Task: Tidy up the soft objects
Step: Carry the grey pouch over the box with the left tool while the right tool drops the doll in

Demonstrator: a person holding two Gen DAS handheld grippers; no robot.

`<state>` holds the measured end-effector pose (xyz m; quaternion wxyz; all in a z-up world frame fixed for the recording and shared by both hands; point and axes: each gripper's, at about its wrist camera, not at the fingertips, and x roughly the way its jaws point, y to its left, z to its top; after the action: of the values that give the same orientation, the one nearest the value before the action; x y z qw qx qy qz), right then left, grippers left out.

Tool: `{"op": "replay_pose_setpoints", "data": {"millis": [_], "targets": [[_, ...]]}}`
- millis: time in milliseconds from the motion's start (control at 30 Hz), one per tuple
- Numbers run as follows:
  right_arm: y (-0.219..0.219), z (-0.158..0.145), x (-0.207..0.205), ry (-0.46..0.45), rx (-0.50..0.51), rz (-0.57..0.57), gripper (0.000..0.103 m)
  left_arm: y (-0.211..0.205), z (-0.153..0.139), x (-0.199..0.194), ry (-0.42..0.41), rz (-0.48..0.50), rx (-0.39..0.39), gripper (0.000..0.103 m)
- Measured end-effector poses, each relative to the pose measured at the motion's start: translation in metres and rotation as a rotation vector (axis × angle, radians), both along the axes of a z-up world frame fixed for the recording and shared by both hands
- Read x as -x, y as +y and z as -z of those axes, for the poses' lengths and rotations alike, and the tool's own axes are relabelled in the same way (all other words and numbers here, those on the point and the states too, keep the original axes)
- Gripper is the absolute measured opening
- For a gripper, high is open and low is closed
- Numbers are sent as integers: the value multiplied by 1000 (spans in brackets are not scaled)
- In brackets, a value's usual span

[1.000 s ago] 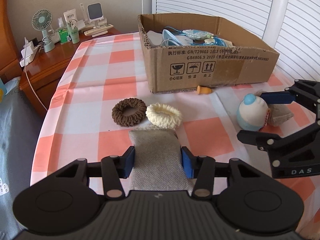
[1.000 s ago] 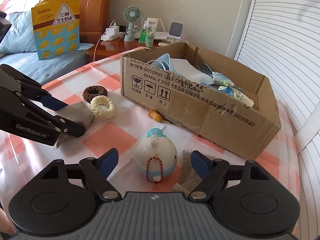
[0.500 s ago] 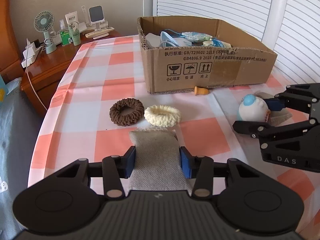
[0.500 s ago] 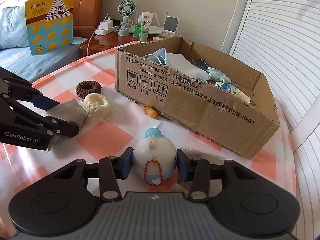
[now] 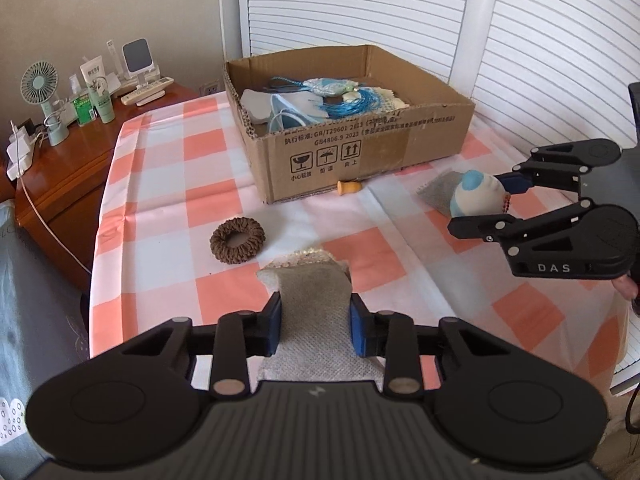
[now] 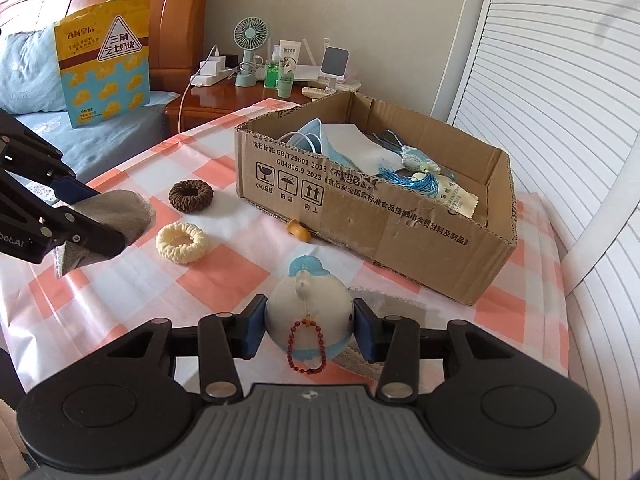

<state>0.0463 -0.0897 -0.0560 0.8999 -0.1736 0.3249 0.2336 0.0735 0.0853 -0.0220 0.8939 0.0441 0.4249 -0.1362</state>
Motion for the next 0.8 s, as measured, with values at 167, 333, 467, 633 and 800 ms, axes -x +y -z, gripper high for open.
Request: {"op": "replay_pose_setpoints", "data": {"millis": [167, 333, 467, 633, 800], "targets": [[-3, -13, 3, -24, 3, -2, 50, 0, -16, 4, -29, 38, 2, 32], [-6, -32, -4, -64, -1, 3, 50, -2, -25, 0, -45, 59, 16, 32], [-11, -53, -21, -109, -11, 22, 50, -2, -31, -6, -63, 58, 17, 32], [-14, -81, -56, -189, -14, 61, 50, -1, -38, -20, -73, 44, 17, 32], [-14, -89, -96, -217, -3, 102, 54, -4, -44, -41, -86, 41, -3, 32]]}}
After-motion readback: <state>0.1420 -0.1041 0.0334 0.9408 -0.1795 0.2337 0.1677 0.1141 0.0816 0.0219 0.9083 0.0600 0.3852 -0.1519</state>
